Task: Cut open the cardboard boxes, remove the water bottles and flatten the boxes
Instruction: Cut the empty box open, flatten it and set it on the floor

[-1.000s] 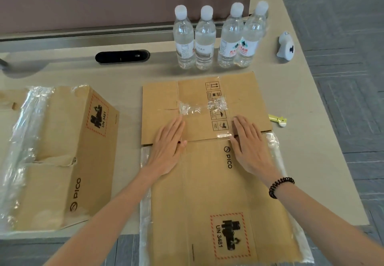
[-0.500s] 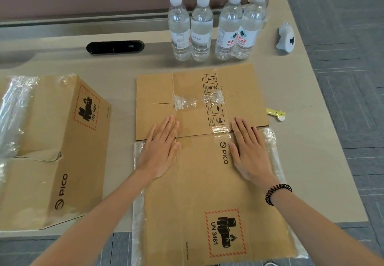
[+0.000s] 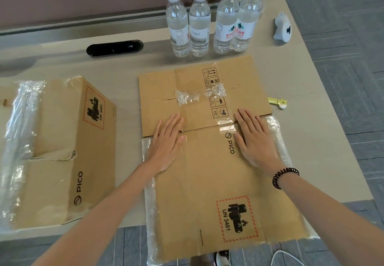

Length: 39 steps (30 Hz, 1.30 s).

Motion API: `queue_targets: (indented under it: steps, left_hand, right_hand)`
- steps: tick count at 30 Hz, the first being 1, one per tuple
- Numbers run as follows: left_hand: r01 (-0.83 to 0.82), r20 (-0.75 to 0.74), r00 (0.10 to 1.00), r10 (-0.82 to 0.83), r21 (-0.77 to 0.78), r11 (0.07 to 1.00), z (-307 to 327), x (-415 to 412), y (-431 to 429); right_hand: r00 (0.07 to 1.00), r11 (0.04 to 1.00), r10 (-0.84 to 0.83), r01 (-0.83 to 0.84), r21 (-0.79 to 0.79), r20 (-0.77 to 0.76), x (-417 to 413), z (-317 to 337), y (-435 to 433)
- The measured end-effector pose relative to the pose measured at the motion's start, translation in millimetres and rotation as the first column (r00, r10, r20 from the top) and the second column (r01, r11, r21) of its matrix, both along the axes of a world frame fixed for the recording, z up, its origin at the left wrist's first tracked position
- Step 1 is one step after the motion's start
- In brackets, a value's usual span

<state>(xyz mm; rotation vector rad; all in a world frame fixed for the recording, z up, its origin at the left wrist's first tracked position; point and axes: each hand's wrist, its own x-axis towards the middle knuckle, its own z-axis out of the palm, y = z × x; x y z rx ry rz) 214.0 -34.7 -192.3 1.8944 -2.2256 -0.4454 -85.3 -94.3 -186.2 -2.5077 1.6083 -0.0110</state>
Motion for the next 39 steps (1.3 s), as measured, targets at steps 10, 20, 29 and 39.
queue_targets:
  steps: [10, 20, 29, 39]
  left_hand:
    - [-0.504, -0.128, 0.861, 0.491, -0.096, 0.858, 27.2, 22.8, 10.3]
    - [-0.806, -0.130, 0.488, 0.863, 0.312, 0.503, 38.0, 19.2, 8.2]
    - [-0.775, -0.280, 0.351, 0.894, 0.449, 0.445, 33.9, 31.1, 2.2]
    - [-0.726, -0.373, 0.370, 0.851, 0.455, 0.516, 46.2, 36.0, 8.4]
  right_hand:
    - [0.812, 0.852, -0.517, 0.518, 0.076, 0.271, -20.3, 27.9, -7.1]
    - [0.289, 0.520, -0.850, 0.589, 0.619, 0.440, -29.0, 36.1, -35.5]
    - [0.149, 0.392, -0.917, 0.519, 0.760, 0.371, -22.0, 42.9, -50.4]
    - [0.246, 0.585, -0.808, 0.435, 0.684, 0.535, -8.8, 56.6, -30.3]
